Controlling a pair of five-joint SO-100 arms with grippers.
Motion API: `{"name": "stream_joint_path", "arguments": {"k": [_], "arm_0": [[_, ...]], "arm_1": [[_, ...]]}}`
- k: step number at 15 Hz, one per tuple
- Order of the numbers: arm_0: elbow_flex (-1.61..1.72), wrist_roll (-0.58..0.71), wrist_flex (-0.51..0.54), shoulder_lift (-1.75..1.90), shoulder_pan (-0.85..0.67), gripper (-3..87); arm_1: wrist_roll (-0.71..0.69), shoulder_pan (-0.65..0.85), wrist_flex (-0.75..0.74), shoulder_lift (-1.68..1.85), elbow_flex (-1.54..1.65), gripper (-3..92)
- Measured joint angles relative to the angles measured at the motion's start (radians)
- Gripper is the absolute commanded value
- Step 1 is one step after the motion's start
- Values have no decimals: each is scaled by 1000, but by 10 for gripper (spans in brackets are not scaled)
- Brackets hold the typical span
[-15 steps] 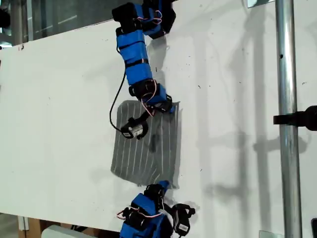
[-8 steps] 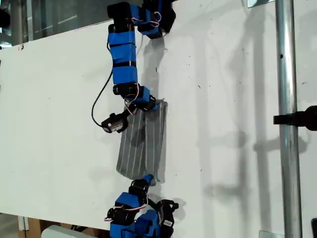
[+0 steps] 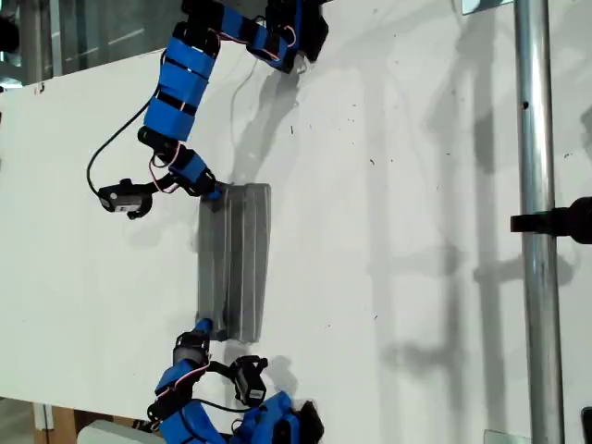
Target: Grasp corners of a towel and fold twice.
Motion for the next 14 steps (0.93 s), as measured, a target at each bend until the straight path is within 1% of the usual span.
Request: {"name": "stream_joint_path", "arguments": {"k": [3, 6, 9, 10, 12, 13, 14], "arm_0": [[-75, 28, -11, -74, -12, -27], [2, -14, -43, -78, 11, -18], [158, -80, -80, -78, 57, 56], [209, -101, -110, -78, 58, 101], [279, -126, -140, -78, 60, 114], [288, -130, -144, -77, 60, 144], [291, -143, -146, -77, 60, 182]], "arm_1": [[-20, 11, 23, 67, 5, -2], [17, -80, -44, 61, 129, -2], [84, -161, -135, -69, 172, -2], [97, -167, -163, -127, 172, -2], [101, -160, -193, -219, 167, -2], [101, -147, -196, -258, 153, 21], [101, -133, -195, -293, 121, 167]]}}
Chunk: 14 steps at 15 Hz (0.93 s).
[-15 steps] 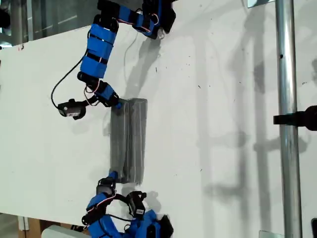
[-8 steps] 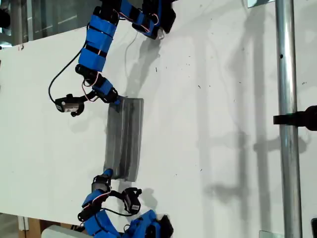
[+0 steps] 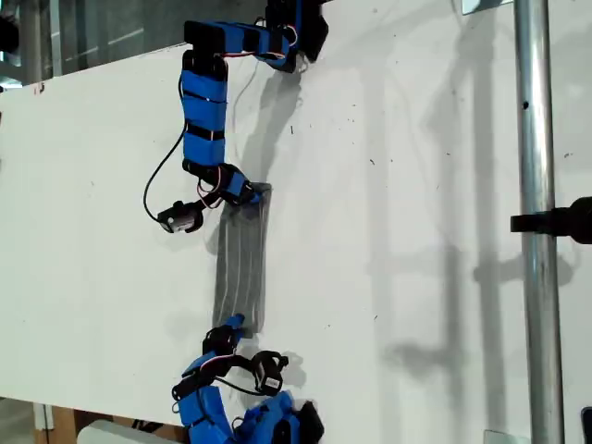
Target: Grasp corners of a towel and fold twice.
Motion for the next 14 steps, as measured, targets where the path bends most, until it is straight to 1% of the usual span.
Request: {"name": "stream_joint_path", "arguments": {"k": [1, 2, 4, 5, 8, 10, 12, 14], "arm_0": [[2, -17, 5, -5, -9, 228], [2, -44, 25, -9, -28, 236], [-5, -114, 126, -14, -66, 231], [-18, -140, 176, -6, -64, 227], [-35, -204, 304, 138, -9, 218], [-21, -207, 344, 291, 15, 206], [35, -206, 354, 456, 63, 163], [132, -201, 327, 626, 152, 90]], "arm_1": [[0, 12, 5, -23, -21, 244], [3, 20, 15, -26, -31, 265], [17, 26, 54, -3, -25, 308], [28, 25, 101, 38, -12, 397], [57, 26, 245, 232, 21, 406], [87, 48, 281, 431, 166, 404], [138, 98, 307, 657, 330, 413], [209, 149, 304, 876, 537, 432]]}}
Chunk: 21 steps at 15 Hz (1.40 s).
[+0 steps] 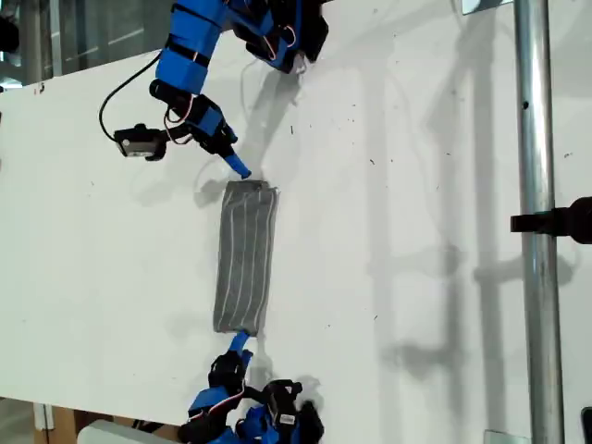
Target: Grasp corners of a towel and fold twice.
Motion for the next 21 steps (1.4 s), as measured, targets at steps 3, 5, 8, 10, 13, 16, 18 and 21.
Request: {"name": "stream_joint_path", "arguments": {"k": [3, 5, 8, 10, 13, 16, 18, 21], "arm_0": [[255, -77, -71, 396, 183, 11], [439, -155, -109, 666, 299, -23], [601, -213, -146, 799, 399, -23], [615, -219, -150, 810, 410, -23], [615, -238, -147, 811, 417, -24], [615, -284, -95, 813, 443, -25], [615, -302, -86, 813, 457, -25], [615, -308, -77, 813, 460, -25]], "arm_1": [[249, 26, -12, 482, 400, 407], [402, -54, -17, 848, 597, 427], [554, -97, -55, 982, 727, 451], [600, -91, -216, 857, 741, 462], [615, -112, -557, 284, 560, 459], [615, -138, -767, -313, 270, 451], [614, -135, -773, -485, 103, 454], [612, -155, -793, -612, -48, 210]]}}
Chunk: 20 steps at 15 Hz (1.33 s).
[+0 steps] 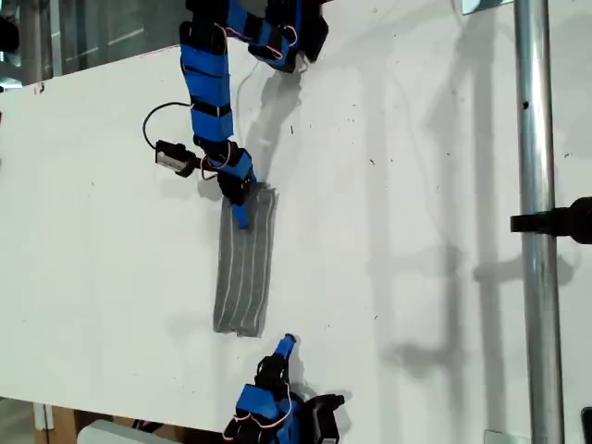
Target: Grasp corners of a towel and fold twice.
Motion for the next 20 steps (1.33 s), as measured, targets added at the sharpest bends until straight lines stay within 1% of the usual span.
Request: {"name": "stream_joint_path", "arguments": {"k": [1, 3, 4, 5, 7, 8, 10, 12, 13, 14, 15, 16, 18, 19, 20], "arm_0": [[0, 0, 0, 0, 0, -25], [-2, -3, 11, 0, 0, -25], [-2, -8, 14, 0, 6, -25], [-2, -12, 14, 0, 12, -25], [-2, -12, 14, 0, 11, -25], [-2, -12, 14, 0, 12, -25], [-2, -3, 14, 0, 12, -24], [-2, 6, 14, 0, 12, -24], [-2, 9, 14, 0, 12, -24], [-2, 9, 12, 0, 12, -25], [-2, 9, 12, 0, 12, -25], [-2, 9, 12, 0, 12, -25], [-2, 9, 12, 0, 12, -25], [-2, 9, 12, 0, 12, -25], [-2, 9, 5, 0, 12, -25]], "arm_1": [[-11, -2, -54, -20, -12, 4], [-17, 0, -86, -40, -29, -2], [-28, 12, -74, -40, -31, -2], [-44, 20, -14, -29, -25, -2], [-64, 43, 156, 120, 74, -2], [-66, 54, 268, 249, 156, -2], [-55, 75, 515, 609, 348, -2], [-17, 77, 793, 986, 425, -2], [-5, 72, 870, 1134, 428, -2], [-2, 44, 879, 1207, 426, -2], [-2, 14, 815, 1184, 419, -2], [-8, -17, 699, 1112, 397, -2], [-38, -57, 443, 854, 290, -2], [-57, -60, 342, 707, 216, -2], [-74, -60, 275, 580, 141, -2]]}}
